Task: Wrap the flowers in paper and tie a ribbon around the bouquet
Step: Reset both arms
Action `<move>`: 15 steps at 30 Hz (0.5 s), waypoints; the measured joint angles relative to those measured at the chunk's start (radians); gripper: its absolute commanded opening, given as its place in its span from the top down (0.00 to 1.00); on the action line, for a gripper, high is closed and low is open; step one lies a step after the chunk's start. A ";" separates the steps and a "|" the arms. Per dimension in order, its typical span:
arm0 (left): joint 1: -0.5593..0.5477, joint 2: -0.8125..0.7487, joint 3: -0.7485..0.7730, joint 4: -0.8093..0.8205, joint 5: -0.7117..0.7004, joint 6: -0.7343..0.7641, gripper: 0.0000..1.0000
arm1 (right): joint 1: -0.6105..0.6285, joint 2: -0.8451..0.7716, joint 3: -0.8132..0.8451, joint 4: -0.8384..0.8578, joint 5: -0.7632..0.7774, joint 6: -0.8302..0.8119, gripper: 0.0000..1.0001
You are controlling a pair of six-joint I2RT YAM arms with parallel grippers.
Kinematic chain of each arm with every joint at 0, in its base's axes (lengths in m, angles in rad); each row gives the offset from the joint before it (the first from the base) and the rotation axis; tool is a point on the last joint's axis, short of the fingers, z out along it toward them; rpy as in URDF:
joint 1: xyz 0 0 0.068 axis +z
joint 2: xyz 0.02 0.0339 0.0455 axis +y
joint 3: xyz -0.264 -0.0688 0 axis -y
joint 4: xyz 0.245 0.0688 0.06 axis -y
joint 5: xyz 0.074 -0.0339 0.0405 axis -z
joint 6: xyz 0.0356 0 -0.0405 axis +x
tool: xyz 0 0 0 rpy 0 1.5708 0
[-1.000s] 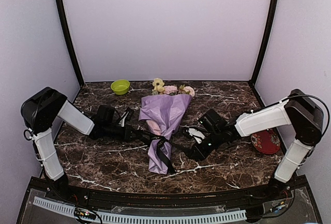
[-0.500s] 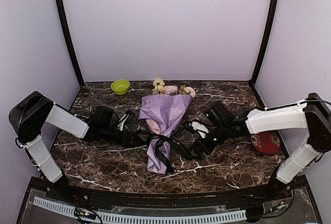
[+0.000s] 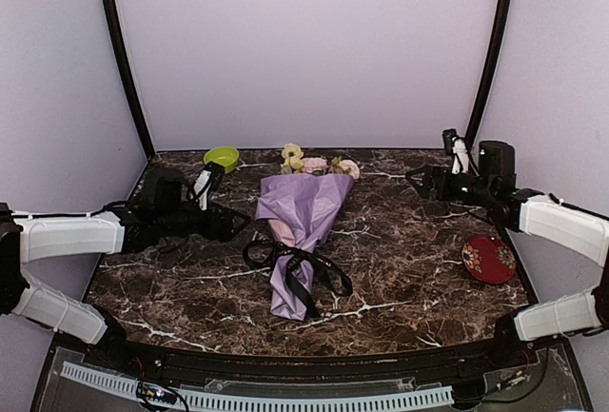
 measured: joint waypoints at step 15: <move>0.191 0.019 0.021 -0.041 -0.427 -0.006 0.12 | -0.332 -0.043 -0.214 0.253 0.164 0.119 0.00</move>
